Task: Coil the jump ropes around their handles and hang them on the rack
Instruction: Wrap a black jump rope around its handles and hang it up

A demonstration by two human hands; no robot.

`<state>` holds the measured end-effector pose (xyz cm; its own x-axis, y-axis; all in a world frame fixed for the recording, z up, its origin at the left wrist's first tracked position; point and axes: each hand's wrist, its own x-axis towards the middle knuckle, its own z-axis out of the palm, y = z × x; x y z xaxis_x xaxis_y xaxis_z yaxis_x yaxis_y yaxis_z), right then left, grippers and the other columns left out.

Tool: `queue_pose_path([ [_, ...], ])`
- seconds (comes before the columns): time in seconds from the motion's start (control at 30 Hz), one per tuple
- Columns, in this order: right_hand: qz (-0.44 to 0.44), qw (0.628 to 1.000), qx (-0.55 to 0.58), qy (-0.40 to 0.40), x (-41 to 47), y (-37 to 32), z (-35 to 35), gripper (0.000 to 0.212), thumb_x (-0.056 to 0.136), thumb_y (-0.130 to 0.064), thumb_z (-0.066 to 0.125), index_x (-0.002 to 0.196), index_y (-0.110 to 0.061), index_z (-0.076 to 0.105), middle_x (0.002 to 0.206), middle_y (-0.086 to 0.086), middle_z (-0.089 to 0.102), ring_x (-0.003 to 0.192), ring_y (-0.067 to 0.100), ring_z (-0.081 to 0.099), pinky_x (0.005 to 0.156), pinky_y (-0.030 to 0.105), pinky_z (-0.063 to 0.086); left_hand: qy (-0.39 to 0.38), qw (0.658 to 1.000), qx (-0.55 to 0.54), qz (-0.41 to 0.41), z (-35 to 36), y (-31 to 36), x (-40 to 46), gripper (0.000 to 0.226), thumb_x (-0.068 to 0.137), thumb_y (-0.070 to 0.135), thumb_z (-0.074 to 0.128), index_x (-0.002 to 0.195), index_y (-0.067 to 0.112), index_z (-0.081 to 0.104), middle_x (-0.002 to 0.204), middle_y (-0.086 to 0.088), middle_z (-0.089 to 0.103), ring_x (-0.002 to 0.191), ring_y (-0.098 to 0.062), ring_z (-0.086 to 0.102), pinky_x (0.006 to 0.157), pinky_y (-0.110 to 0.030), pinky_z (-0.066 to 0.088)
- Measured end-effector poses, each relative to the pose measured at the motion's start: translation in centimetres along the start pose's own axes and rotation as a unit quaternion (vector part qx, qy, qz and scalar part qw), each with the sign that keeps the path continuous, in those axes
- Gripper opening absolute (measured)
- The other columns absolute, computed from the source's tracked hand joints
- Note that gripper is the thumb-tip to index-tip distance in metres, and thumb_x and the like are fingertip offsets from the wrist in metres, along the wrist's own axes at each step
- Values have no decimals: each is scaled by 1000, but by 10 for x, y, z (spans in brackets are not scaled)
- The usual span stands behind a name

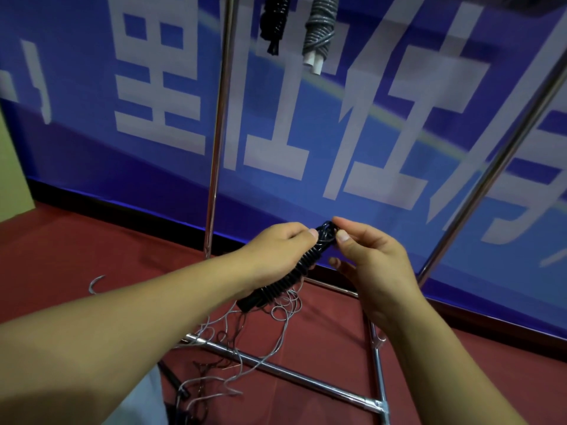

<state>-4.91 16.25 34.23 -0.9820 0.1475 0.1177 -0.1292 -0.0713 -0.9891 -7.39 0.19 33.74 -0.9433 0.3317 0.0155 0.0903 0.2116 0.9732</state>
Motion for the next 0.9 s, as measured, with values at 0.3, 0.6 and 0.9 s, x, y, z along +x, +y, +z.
queue_pose_path([
  [0.3, 60, 996, 62, -12, 2, -1, -1, 25, 92, -1, 62, 103, -21, 72, 84, -10, 69, 74, 2, 66, 79, 32, 47, -12, 1000, 20, 4, 0, 3, -2, 32, 103, 35, 47, 104, 8, 64, 63, 9, 62, 63, -18, 56, 60, -28, 43],
  [0.6, -131, 979, -133, 77, 4, 7, 4, 13, 89, -9, 73, 85, -22, 71, 74, -10, 72, 71, 3, 65, 69, 16, 51, -1, 998, 62, 25, 3, 0, -2, 37, 105, 43, 43, 94, 14, 64, 59, 9, 63, 56, -13, 55, 51, -24, 43],
  [0.9, -44, 993, -21, 107, 6, -2, 1, 6, 90, -17, 72, 85, -14, 70, 65, -1, 67, 48, 7, 47, 57, 27, 41, 67, 966, 226, 105, 0, -7, 3, 39, 100, 56, 41, 90, 27, 64, 65, 8, 62, 57, -5, 55, 56, -28, 40],
])
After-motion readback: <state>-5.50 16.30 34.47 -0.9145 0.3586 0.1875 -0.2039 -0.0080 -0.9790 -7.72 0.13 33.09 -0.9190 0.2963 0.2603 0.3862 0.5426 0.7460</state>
